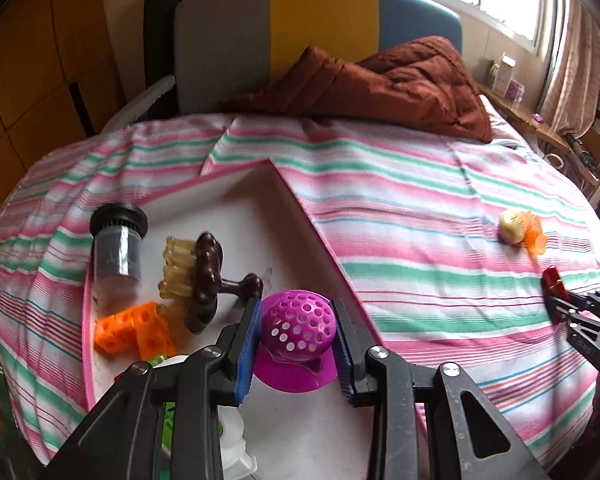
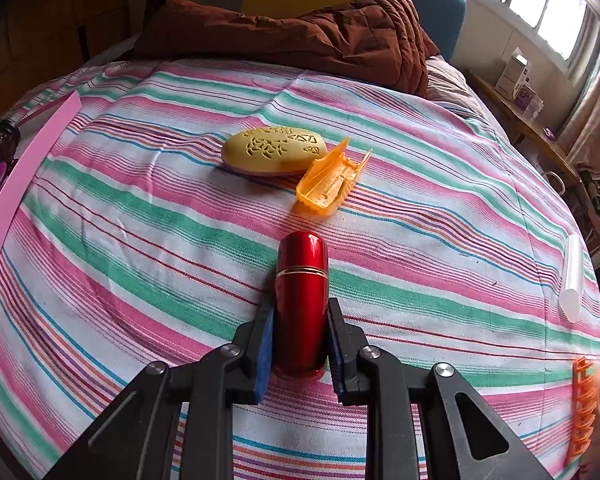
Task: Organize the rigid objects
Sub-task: 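Carry the purple suction cup over the tray with the left gripper while the right gripper holds the lipstick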
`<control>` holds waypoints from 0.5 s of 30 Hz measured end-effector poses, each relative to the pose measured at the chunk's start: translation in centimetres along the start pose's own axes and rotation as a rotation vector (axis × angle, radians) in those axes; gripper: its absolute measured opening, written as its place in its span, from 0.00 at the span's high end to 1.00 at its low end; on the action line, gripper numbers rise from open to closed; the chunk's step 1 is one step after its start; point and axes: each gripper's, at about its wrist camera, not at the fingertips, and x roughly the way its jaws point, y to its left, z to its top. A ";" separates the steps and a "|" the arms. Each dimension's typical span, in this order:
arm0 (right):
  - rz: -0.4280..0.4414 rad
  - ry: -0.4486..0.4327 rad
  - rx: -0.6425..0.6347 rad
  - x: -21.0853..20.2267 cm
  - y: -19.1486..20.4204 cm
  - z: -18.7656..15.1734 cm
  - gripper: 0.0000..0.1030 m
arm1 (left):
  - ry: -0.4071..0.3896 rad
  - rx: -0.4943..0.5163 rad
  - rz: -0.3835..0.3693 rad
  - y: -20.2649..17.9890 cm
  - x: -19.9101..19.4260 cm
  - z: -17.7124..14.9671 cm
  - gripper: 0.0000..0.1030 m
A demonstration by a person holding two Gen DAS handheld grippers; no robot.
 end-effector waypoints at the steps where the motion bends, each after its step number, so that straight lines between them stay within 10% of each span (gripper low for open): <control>1: 0.000 0.000 0.000 0.0 0.0 0.0 0.77 | 0.014 -0.012 0.002 0.3 0.7 0.1 0.68; 15: -0.003 -0.002 -0.003 0.1 0.1 0.2 0.77 | 0.002 -0.035 0.079 1.2 2.1 1.0 0.66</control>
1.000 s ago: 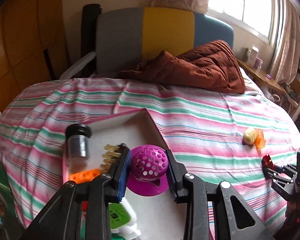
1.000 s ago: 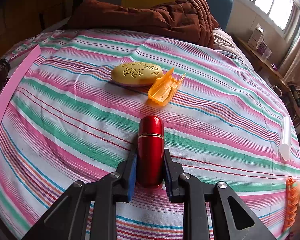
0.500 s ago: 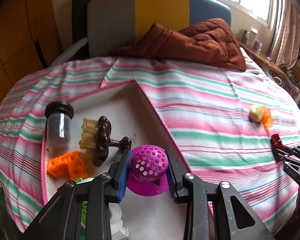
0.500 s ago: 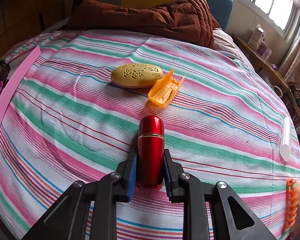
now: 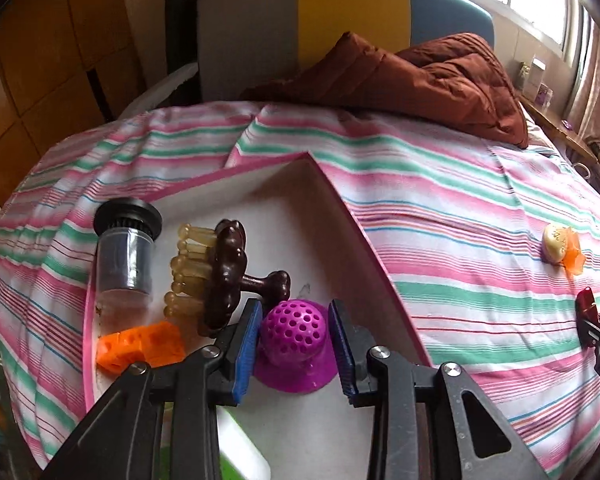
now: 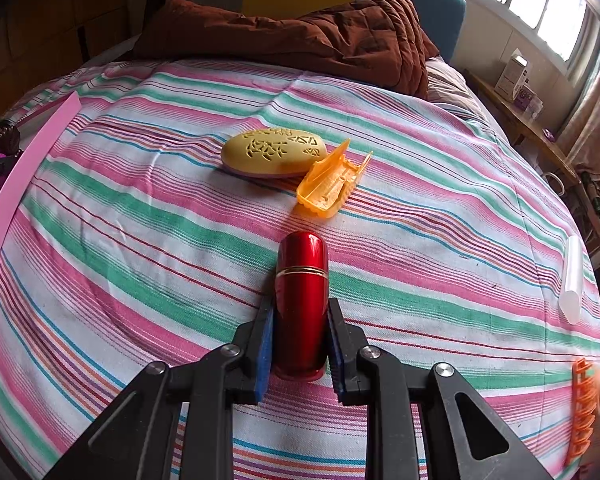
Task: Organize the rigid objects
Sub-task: 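Carry the purple suction cup over the tray with the left gripper while the right gripper holds the lipstick, then lower the purple suction cup onto the tray and open the left gripper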
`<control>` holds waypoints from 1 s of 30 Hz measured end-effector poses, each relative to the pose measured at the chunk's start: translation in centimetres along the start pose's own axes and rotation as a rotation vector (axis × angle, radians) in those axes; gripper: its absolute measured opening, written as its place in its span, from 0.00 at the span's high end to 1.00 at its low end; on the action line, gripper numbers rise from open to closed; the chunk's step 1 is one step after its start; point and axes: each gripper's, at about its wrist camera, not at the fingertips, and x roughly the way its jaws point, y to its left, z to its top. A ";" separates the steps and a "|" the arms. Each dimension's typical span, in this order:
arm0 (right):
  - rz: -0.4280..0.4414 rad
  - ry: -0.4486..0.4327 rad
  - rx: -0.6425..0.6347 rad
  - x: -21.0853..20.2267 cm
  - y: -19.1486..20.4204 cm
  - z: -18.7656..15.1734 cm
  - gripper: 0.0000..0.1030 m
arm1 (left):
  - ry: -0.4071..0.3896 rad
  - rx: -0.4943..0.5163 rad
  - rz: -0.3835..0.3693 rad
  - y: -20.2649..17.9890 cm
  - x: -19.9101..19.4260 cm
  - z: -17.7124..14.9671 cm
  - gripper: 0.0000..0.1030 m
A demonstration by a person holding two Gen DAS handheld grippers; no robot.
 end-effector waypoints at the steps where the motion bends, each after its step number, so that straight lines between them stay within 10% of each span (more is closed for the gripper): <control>1: -0.001 0.000 0.000 0.0 0.0 0.0 0.77 | -0.006 0.006 -0.001 -0.1 -0.3 0.0 0.65; 30: -0.015 -0.004 -0.008 -0.3 0.0 -0.3 0.77 | -0.152 -0.025 -0.016 0.0 -8.0 -0.6 0.49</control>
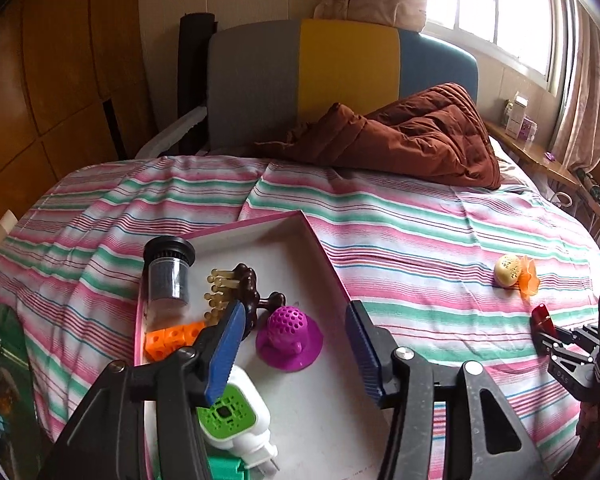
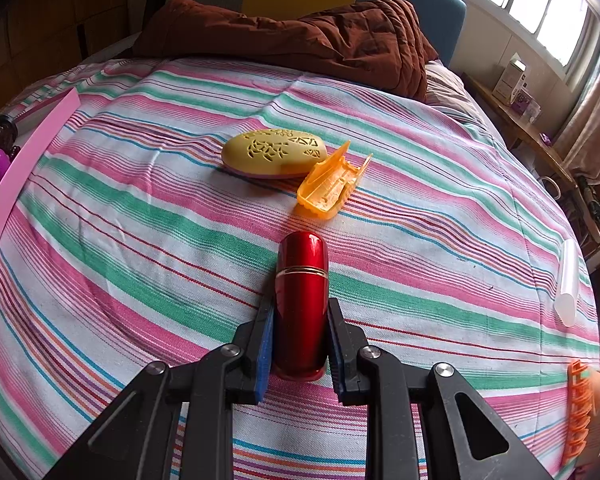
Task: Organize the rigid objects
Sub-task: 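Lower the purple suction cup onto the tray and open the left gripper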
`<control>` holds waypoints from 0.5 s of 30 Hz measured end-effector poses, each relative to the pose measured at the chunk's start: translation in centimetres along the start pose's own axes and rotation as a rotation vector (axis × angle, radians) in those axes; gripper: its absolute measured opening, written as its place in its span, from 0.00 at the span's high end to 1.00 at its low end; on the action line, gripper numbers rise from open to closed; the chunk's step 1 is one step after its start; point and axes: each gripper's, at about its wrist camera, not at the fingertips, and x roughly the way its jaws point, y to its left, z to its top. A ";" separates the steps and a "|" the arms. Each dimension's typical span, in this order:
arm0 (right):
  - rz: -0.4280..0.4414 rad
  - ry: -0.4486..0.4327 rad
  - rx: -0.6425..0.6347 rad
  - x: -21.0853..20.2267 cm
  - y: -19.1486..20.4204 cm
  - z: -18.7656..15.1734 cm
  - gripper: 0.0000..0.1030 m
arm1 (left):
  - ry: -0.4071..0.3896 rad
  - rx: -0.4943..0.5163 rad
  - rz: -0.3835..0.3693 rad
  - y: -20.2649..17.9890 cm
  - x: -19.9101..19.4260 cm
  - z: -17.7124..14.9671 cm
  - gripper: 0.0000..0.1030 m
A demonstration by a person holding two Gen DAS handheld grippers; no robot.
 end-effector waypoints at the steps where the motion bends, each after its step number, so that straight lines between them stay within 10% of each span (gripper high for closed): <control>1: 0.000 0.000 -0.001 0.0 0.0 0.0 0.77 | -0.002 0.000 0.000 0.0 -0.3 -0.2 0.49; 15: -0.012 -0.005 -0.004 -0.1 0.1 -0.2 0.77 | 0.042 -0.037 -0.007 0.8 -2.2 -3.6 0.49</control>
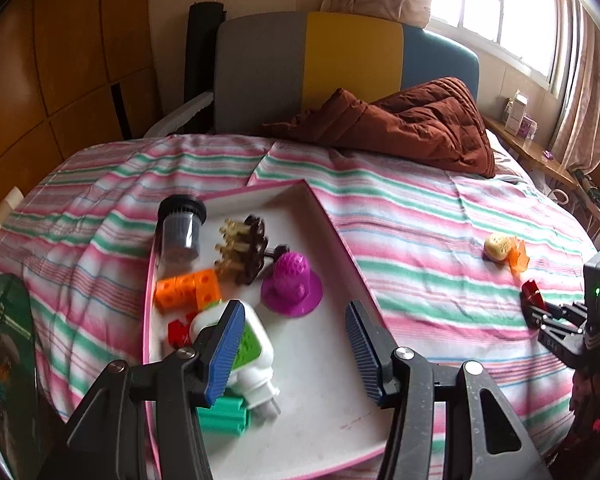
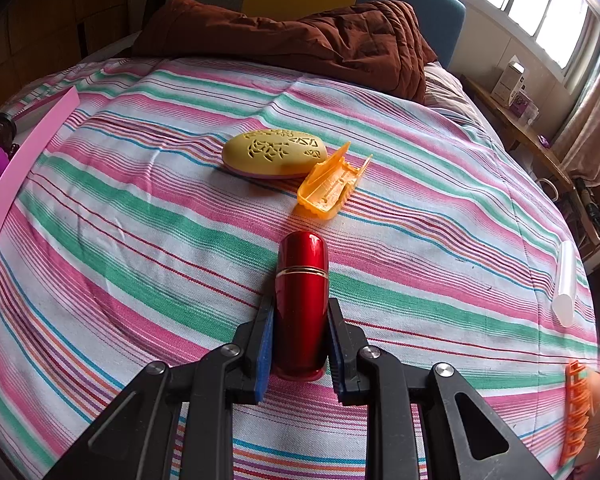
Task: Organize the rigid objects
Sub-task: 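Lower the purple suction cup onto the tray and open the left gripper, then carry the red lipstick over the tray, lower it and open the right gripper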
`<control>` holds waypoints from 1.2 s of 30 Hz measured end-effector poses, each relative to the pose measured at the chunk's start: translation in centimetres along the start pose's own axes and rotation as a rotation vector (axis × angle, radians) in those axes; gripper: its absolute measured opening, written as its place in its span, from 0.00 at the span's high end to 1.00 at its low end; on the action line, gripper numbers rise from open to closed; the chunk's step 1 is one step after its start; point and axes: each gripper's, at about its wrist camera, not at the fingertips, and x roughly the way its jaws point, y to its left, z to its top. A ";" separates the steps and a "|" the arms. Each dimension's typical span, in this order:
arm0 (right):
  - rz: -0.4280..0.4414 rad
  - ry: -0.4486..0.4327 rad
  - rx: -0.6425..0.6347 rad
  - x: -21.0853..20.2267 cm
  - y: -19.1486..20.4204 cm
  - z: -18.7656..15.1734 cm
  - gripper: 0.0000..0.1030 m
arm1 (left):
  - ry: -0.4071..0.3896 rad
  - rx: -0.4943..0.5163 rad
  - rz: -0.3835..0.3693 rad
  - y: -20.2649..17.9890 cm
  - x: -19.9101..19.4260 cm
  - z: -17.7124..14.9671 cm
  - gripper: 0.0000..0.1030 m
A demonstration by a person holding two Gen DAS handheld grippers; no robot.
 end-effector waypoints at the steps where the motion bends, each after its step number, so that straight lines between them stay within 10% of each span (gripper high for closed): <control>1: -0.001 -0.001 0.000 0.0 0.0 0.0 0.77 | 0.002 -0.003 0.002 0.2 0.0 -0.2 0.49; 29: -0.038 0.025 0.078 -0.2 1.1 0.2 0.77 | -0.001 -0.092 0.101 6.3 -2.9 -4.3 0.49; 36: 0.120 0.018 0.125 -1.9 4.0 0.9 0.77 | 0.000 -0.087 0.095 6.2 -3.0 -4.3 0.49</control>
